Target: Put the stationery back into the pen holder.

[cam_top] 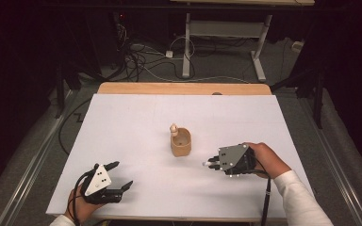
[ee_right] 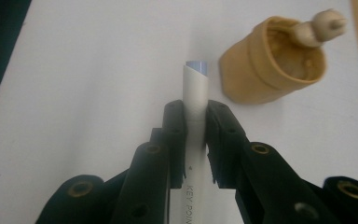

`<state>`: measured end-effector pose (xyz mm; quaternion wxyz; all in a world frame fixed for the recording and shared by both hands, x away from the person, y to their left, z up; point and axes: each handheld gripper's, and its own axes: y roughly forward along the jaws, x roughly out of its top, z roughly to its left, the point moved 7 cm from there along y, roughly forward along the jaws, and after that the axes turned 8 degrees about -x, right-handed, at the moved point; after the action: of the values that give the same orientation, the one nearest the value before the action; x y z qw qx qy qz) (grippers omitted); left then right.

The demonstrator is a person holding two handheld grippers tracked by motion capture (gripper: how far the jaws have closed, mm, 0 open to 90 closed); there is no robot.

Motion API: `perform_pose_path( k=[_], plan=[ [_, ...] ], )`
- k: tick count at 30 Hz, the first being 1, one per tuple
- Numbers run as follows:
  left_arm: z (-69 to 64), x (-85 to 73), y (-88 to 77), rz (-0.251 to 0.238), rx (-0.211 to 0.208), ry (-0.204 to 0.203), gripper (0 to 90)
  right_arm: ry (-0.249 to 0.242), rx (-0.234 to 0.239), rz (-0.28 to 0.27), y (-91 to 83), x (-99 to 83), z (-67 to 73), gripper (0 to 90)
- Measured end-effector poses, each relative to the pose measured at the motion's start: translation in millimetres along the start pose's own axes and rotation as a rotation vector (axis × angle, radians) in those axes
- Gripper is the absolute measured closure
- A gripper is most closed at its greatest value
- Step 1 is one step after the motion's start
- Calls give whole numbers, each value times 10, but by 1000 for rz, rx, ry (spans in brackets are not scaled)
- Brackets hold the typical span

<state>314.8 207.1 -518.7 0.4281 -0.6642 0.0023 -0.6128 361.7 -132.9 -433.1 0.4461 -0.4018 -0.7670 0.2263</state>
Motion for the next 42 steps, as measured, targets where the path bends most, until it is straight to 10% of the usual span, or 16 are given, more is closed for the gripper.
perform_pose_path(
  k=[17, 42],
  plan=[
    [13, 4, -9, -7, 4, -10, 192, 229, -219, -196, -73, 26, -224, 783],
    [33, 7, -27, -17, 9, -20, 192, 534, -399, -373, -38, 109, -453, 782]
  ],
)
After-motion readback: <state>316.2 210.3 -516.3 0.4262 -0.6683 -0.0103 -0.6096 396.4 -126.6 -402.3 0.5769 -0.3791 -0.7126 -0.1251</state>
